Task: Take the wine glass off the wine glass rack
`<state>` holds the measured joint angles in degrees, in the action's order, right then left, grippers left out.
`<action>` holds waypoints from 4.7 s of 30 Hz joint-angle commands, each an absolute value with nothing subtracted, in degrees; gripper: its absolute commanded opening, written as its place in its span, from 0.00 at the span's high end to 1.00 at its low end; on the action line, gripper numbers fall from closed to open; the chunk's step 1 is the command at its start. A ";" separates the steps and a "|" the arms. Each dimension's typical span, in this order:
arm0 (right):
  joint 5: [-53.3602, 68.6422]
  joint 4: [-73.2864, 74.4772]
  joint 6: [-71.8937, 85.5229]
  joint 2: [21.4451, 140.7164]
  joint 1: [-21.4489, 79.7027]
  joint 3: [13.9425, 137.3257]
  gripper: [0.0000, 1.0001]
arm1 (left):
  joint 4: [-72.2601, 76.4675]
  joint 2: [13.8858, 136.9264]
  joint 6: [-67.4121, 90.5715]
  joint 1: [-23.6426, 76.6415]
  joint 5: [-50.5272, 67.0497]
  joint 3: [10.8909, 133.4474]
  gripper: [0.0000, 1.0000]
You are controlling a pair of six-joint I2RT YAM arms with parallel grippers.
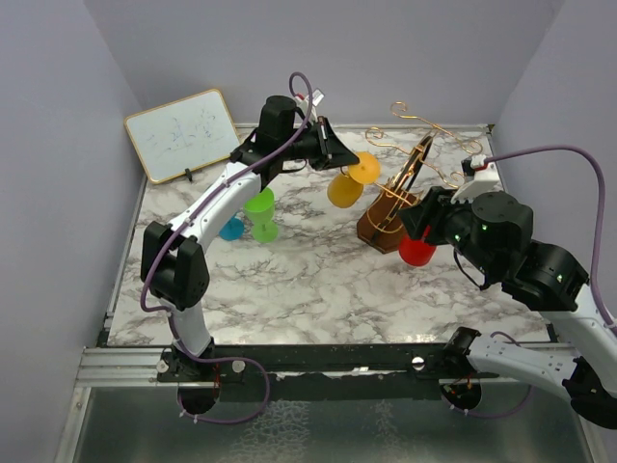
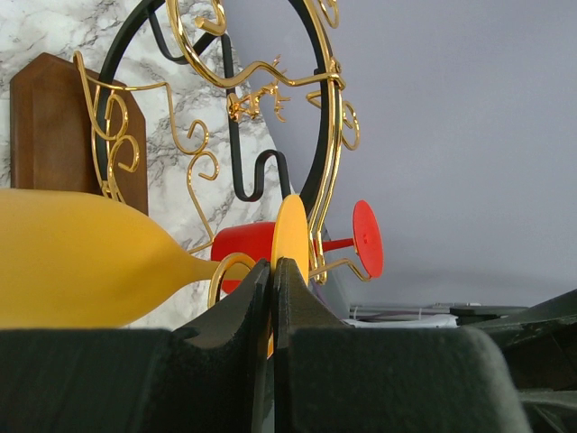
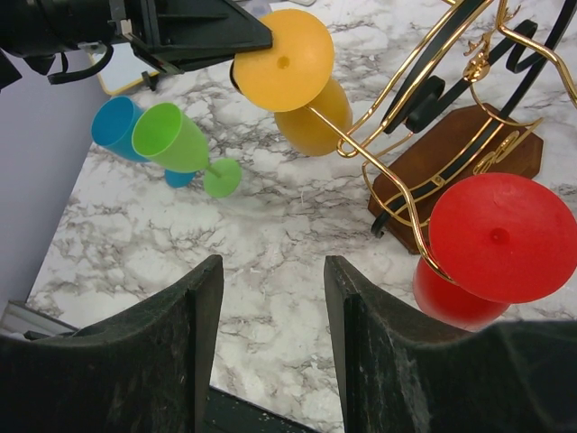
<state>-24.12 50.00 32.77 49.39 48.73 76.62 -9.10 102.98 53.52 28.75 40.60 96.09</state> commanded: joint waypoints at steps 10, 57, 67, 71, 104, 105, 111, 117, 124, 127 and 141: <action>-22.48 47.64 33.07 48.95 48.69 75.89 0.52 | 0.36 103.84 60.32 28.47 35.85 96.51 1.00; 18.55 36.92 17.18 72.38 48.74 95.71 0.51 | 10.91 57.06 49.77 16.57 43.20 71.46 1.00; 23.96 33.22 17.72 72.43 48.70 95.90 0.50 | 9.06 53.95 49.08 16.56 44.39 70.31 1.00; 26.52 31.47 18.08 72.59 48.69 95.67 0.50 | 9.35 52.91 49.79 16.61 45.34 68.83 1.00; 34.40 28.69 19.11 80.27 48.69 99.23 0.98 | 9.16 48.52 49.75 16.63 48.98 63.29 1.00; 34.12 28.89 18.82 80.37 48.69 99.17 0.99 | 8.57 48.52 49.35 16.69 48.75 63.52 1.00; 25.78 31.88 12.83 78.46 48.76 96.19 0.99 | -14.16 49.53 41.83 16.69 34.19 69.87 0.52; 9.91 30.98 0.19 73.66 48.85 87.76 0.99 | -31.14 50.07 43.52 16.63 20.33 74.47 0.43; -1.85 15.22 -15.96 67.03 54.25 72.80 0.99 | -33.25 47.46 55.06 16.63 25.23 69.59 0.43; -7.87 7.13 -27.84 66.19 61.03 67.46 0.99 | -35.86 47.03 60.34 16.62 25.44 68.08 0.43; -22.95 -18.66 -52.67 72.03 73.00 56.57 0.99 | -32.71 40.91 71.83 16.67 29.39 60.19 0.44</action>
